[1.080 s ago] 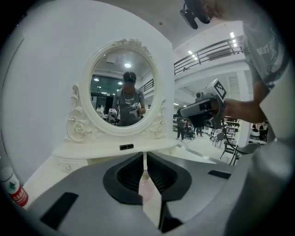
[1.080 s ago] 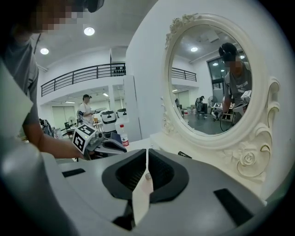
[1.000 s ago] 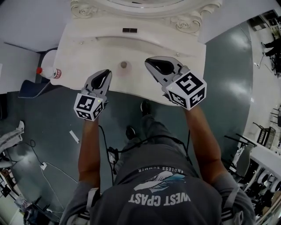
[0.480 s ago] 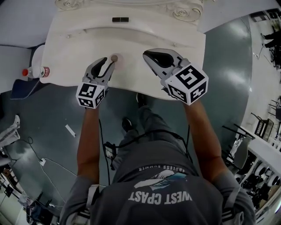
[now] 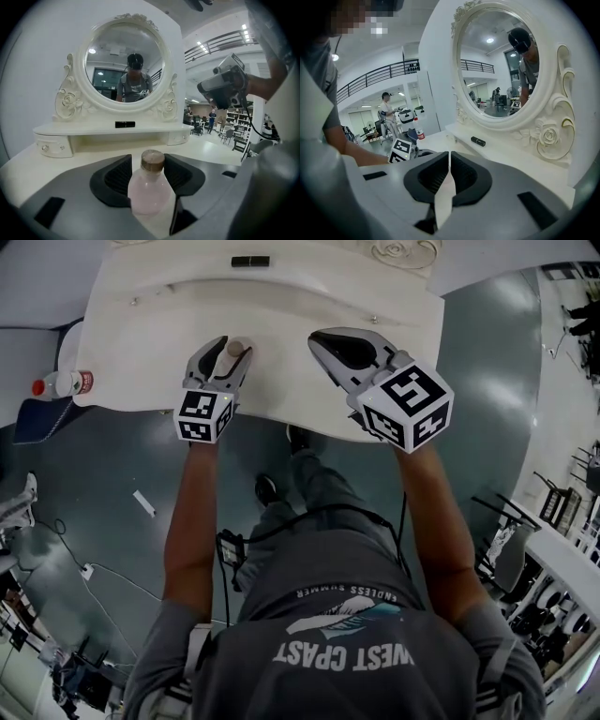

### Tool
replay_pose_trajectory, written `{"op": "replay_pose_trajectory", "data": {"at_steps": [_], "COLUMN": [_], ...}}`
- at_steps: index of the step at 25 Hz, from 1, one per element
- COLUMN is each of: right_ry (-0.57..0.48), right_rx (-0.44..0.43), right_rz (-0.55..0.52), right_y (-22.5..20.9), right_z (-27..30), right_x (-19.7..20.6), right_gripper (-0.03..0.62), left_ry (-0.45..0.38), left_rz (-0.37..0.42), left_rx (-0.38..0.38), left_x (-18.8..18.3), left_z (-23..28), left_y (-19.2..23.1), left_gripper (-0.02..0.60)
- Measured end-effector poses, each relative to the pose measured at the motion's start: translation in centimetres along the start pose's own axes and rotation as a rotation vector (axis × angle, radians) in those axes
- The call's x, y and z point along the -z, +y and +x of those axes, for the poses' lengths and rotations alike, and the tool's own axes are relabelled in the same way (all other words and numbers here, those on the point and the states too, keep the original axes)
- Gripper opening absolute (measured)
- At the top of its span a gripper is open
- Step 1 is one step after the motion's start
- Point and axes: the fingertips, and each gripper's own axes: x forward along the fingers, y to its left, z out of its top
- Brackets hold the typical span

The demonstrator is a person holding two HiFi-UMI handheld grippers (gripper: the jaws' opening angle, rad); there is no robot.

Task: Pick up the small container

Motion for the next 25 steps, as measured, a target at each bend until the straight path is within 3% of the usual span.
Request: {"op": "replay_pose_trajectory", "data": {"at_steps": [3,9,14,25], "right_ry": [0.005,0.011,0.007,-0.012], "right_rx": [-0.002,-0.010,-0.007,-0.016], "right_rz": [0.006,0.011,0.008,-0.019], "right_y": [-0.1,-0.1,0.4,1.5], "right_z": [-0.1,0.1,-0.1,-0.5], "right_x": [0.0,0.0,-0.1,-1.2], "right_gripper": [0.031,0.031,0.031,0.031], "left_ry": [-0.002,-0.001,0.048,0.006], "left_rz": [0.002,0.118,0.132,0.140], "left_rx": [-0.019,-0.029,0.003,-0.048], "left_x": [-0.1,-0.5,-0.8,-4.3], "left_z": [0.6,1.6,1.2,-4.5], "left_y": [0.1,0.0,0.0,1.3], "left_gripper": [0.216,0.153,0.152,0.150]}}
